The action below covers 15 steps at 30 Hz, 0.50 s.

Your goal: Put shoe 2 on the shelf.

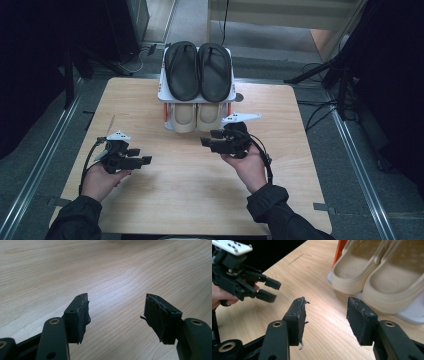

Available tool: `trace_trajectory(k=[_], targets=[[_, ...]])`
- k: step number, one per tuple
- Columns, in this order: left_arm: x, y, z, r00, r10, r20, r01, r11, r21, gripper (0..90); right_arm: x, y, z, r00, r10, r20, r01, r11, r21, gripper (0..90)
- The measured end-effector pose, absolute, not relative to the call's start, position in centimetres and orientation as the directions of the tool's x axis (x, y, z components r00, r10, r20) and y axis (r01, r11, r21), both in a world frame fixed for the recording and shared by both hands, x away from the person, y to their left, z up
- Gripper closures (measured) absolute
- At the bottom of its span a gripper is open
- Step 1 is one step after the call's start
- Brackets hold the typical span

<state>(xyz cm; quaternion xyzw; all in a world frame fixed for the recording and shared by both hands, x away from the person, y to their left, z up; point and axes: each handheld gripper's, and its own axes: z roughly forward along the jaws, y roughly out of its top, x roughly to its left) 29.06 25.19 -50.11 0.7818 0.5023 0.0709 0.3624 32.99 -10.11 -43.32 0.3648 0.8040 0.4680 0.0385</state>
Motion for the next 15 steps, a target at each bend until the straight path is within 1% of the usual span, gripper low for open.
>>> trace_trajectory(k=[10, 15], targets=[[29.2, 25.1, -50.2, 0.478, 0.839, -0.261, 0.742, -0.227, 0.630, 36.3, 32.2, -11.0, -46.7, -0.731, 0.617, 0.290, 0.559, 0.299, 0.773, 49.1], [29.2, 25.0, -50.1, 0.481, 0.836, -0.262, 0.737, -0.224, 0.637, 35.1, 31.9, -11.3, -47.4, -0.737, 0.619, 0.274, 0.544, 0.301, 0.783, 48.7]])
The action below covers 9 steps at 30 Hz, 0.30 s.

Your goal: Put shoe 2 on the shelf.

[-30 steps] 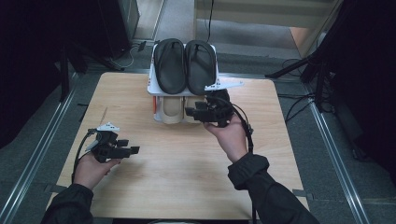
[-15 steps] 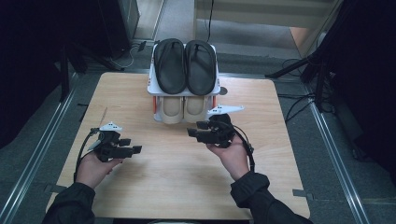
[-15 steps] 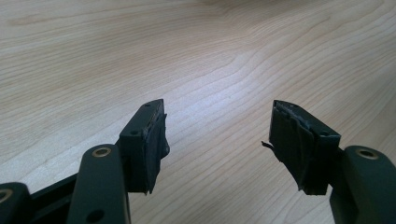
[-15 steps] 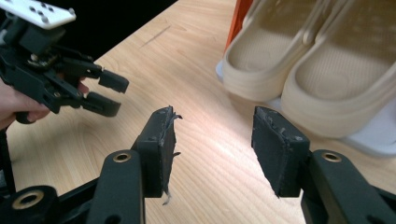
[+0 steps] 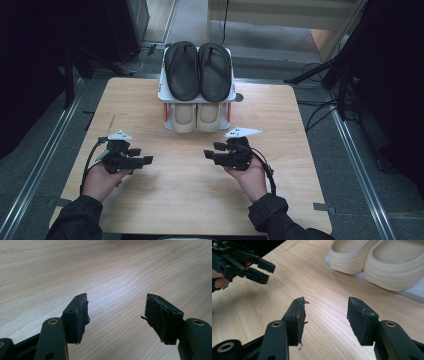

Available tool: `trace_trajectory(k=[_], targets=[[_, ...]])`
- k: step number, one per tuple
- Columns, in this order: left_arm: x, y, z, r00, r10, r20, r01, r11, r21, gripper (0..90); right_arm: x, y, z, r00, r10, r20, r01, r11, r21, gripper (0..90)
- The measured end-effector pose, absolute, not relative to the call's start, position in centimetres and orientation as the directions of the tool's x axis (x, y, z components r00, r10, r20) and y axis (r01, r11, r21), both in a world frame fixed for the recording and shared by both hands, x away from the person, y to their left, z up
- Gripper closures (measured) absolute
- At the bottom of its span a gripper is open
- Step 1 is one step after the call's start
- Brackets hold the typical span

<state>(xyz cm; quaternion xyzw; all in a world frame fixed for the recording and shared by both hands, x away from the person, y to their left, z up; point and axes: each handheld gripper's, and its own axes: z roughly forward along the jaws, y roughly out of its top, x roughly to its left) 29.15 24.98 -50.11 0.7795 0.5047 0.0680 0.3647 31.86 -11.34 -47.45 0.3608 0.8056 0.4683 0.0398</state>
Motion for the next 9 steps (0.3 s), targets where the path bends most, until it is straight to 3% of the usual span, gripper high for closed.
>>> trace_trajectory(k=[9], targets=[[29.1, 24.1, -50.4, 0.490, 0.826, -0.280, 0.738, -0.222, 0.637, 27.1, 31.6, -11.5, -48.6, -0.752, 0.620, 0.224, 0.524, 0.354, 0.775, 45.3]])
